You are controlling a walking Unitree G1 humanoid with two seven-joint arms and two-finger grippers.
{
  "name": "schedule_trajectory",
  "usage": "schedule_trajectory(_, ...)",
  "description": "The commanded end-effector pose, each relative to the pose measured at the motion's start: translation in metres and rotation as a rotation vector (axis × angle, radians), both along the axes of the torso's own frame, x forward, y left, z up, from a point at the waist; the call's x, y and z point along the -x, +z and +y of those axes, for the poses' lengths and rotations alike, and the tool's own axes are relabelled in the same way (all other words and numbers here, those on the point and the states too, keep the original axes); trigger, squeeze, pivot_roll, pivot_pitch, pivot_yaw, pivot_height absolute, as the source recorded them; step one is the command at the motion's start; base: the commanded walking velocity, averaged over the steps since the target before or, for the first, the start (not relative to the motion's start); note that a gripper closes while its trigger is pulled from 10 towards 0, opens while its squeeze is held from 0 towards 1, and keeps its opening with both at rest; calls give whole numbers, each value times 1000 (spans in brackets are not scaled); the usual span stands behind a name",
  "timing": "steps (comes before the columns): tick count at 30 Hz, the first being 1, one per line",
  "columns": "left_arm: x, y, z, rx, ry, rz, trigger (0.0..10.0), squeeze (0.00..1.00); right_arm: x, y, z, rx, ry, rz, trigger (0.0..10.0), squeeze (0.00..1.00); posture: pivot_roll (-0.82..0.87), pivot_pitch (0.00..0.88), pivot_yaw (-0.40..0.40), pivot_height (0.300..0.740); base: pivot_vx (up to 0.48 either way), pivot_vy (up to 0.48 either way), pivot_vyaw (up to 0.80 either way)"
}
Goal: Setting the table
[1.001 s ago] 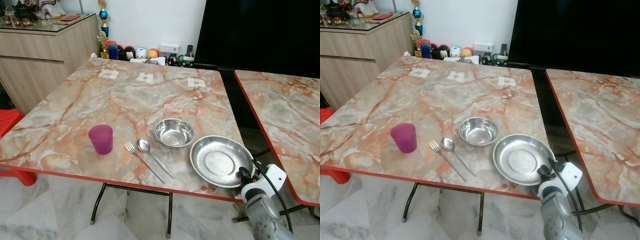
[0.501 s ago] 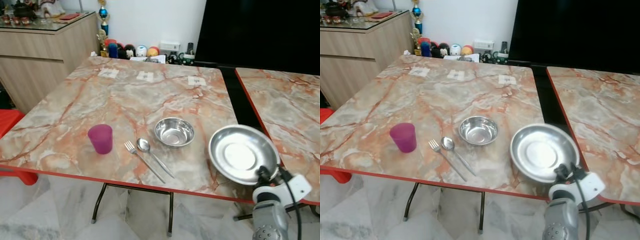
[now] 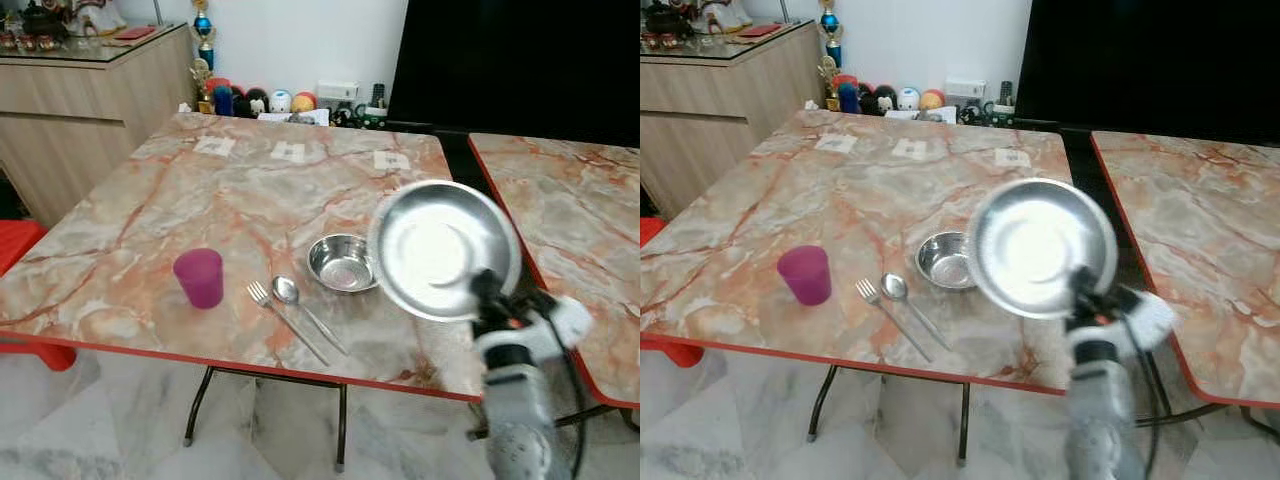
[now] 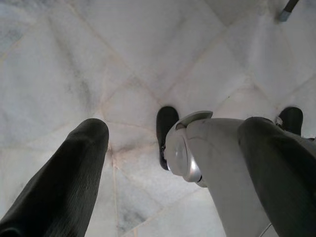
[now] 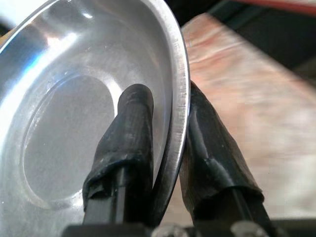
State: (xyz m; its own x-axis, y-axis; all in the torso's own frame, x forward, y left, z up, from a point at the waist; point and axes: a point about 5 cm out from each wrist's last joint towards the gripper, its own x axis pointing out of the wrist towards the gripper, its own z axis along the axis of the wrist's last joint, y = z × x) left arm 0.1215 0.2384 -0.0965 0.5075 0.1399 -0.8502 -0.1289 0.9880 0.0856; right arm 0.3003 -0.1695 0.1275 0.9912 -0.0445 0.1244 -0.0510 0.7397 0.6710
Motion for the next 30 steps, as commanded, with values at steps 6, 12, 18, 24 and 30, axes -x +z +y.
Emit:
schedule_trajectory(6,5,-2,-3,-26,-8,14,10000,0,-7,12,6,30,44,-43,10000,0,26,0,-64,740,0,-85,0)
schedule_trajectory(12,4,-3,-6,-25,-10,16,10000,0,-6,12,9,54,65,-50,10000,0,25,0,-67,740,0,-326,0)
schedule_trajectory(18,3,-3,-7,-23,-12,14,10000,0,-5,12,8,52,44,-44,10000,0,21,0,-65,740,0,-376,0)
schedule_trajectory(24,3,-2,-5,-25,-21,15,10000,0,-5,9,5,26,15,-25,10000,0,15,0,-58,740,0,-386,-130)
schedule_trajectory(30,9,0,8,-39,-21,26,10000,0,-3,7,3,31,3,-21,10000,0,14,0,-52,740,0,-386,-692)
